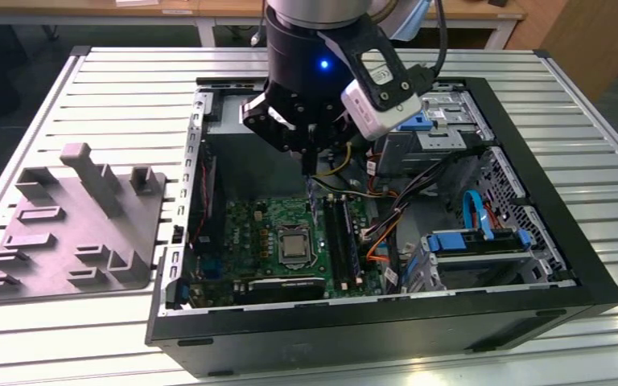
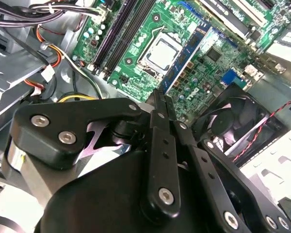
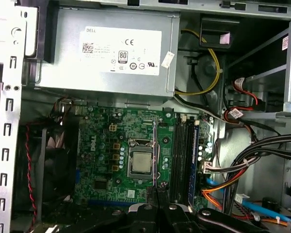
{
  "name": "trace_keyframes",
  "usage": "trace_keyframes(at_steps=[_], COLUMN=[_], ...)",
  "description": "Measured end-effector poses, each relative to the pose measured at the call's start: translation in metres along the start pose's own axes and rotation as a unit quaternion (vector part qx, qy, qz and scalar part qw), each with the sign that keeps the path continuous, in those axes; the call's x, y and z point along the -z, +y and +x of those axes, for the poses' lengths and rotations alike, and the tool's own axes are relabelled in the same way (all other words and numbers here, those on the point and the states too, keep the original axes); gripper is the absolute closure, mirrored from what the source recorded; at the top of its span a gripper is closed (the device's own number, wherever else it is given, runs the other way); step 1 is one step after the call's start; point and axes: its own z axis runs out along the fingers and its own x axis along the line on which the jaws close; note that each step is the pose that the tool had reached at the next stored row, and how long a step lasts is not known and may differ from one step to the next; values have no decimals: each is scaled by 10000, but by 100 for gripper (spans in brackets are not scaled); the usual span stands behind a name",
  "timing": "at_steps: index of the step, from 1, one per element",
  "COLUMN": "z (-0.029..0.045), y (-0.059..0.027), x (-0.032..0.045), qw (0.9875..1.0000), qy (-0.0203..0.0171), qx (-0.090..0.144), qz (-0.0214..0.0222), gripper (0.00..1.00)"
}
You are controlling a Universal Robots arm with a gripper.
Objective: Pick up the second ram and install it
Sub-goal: 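Insert the second ram into the second slot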
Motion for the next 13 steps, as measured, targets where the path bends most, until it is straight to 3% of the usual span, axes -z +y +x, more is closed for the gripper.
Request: trace_keyframes(at_steps=[3,13], z=[0,-86], y=[0,-8], x=[-9,-31], qw=[10000,10000], qy=[-4,-1], qx=[0,0], qz=[-45,-45], gripper=[89,89])
